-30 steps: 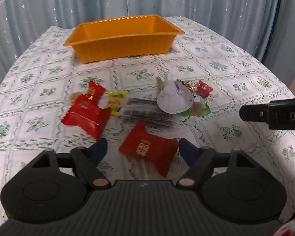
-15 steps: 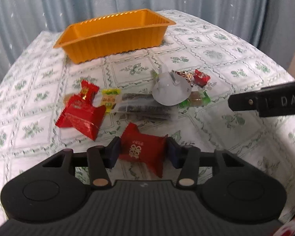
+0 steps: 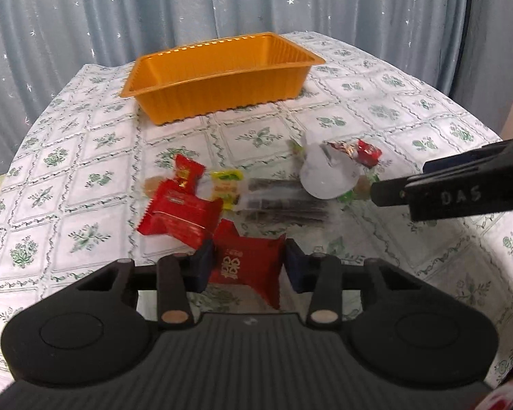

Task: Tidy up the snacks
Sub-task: 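Grasp the red square packet with the left tool while the right tool grasps a green-wrapped candy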

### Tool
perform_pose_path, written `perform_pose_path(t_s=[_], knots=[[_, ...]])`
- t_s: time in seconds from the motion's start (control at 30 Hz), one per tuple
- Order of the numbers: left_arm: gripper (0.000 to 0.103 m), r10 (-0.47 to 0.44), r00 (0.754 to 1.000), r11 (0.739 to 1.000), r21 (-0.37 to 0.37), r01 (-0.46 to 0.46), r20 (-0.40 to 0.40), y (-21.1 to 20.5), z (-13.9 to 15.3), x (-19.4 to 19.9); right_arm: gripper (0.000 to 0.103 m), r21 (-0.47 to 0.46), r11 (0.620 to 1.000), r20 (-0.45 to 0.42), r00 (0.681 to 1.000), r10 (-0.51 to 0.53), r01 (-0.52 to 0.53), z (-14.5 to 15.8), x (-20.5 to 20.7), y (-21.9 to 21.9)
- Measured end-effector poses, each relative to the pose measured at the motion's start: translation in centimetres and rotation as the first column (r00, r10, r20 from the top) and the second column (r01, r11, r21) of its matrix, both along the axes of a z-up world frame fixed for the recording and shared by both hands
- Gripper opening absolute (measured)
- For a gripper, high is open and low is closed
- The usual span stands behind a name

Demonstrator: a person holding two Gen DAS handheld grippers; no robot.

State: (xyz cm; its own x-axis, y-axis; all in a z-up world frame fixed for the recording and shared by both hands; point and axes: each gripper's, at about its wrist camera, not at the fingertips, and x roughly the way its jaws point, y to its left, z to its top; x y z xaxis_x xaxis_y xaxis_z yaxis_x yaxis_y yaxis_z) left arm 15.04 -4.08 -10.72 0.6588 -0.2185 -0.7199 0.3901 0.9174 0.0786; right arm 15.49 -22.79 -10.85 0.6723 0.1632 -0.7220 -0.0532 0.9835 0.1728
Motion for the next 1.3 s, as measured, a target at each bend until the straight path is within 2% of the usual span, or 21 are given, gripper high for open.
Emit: perform_pose_path(t_s=[0.07, 0.2, 0.43, 0.5, 0.7, 0.97, 1.3], knots=[[0.040, 0.009, 1.000, 1.000, -0.005, -0.009, 0.006, 0.4, 0.2, 0.2, 0.073, -0.018, 1.000, -0.001, 1.000, 0.019, -0.019, -0.3, 0.6, 0.4], [0.040, 0.020, 1.000, 1.000, -0.022, -0.020, 0.000, 1.1, 0.3, 0.5, 0.059, -0.062, 0.997, -0.012, 0.999, 0.053, -0.054, -1.2, 1.8, 1.0], [0.039, 0.025, 1.000, 0.998, -0.055, -0.025, -0.009, 1.4, 0.2, 0.7, 0.057, -0.153, 0.976, -0.003, 0.988, 0.156, -0.155, -2.3, 2.8, 2.7], [0.039, 0.027, 1.000, 0.998, -0.061, -0.028, -0.012, 1.5, 0.2, 0.8, 0.047, -0.170, 0.969, 0.006, 0.983, 0.182, -0.179, -2.4, 3.0, 3.0], [0.039, 0.024, 1.000, 0.998, -0.063, -0.025, -0.017, 1.5, 0.1, 0.7, 0.036, -0.199, 0.958, 0.010, 0.977, 0.212, -0.206, -2.3, 2.8, 3.6], [0.039, 0.033, 0.999, 0.997, -0.070, -0.035, -0.019, 1.3, 1.0, 0.3, 0.035, -0.178, 0.970, -0.008, 0.986, 0.169, -0.167, -1.3, 1.5, 3.0], [0.039, 0.080, 0.997, 0.991, -0.104, -0.081, -0.018, 1.5, 4.6, 1.0, 0.035, -0.103, 0.991, 0.027, 0.996, 0.084, -0.081, 2.8, 0.0, 1.0]])
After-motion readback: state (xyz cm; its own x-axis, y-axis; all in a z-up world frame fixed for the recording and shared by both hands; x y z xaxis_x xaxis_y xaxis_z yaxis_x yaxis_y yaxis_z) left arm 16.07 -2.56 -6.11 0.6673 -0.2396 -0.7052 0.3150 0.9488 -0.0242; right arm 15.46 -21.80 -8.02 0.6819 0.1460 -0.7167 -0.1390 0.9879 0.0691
